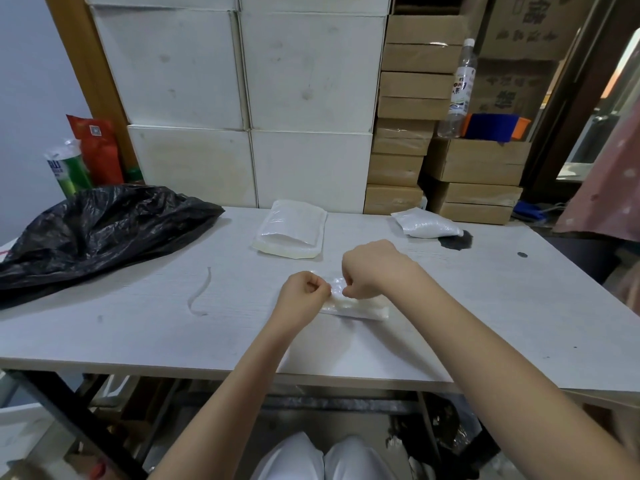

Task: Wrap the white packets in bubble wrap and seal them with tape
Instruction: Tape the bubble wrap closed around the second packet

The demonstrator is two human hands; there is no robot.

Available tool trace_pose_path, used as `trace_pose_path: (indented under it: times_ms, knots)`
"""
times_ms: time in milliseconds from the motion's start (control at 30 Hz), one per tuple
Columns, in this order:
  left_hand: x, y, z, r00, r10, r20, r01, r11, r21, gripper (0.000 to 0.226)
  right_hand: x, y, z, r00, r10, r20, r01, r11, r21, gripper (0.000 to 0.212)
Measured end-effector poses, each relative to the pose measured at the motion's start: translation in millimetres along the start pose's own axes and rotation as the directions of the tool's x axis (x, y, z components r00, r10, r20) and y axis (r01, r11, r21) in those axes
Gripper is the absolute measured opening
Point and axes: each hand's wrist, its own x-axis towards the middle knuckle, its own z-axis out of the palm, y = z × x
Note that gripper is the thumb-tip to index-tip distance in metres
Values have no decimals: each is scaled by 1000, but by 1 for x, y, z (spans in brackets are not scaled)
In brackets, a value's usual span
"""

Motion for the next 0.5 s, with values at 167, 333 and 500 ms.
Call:
trace_pose_path:
  times_ms: [167,333,500]
  knots:
    - [4,8,-3,995,-34,93,27,997,71,12,3,4,-28,988,-25,152,1,988,157,24]
    - [4,13,-7,994,-71,84,70,997,10,19,-5,4,-55,995,57,-81,-66,990,-123,25]
    - [4,15,-9,989,-98,113,117,976,-182,15,11,-2,-46,991,11,135,-30,989,146,13]
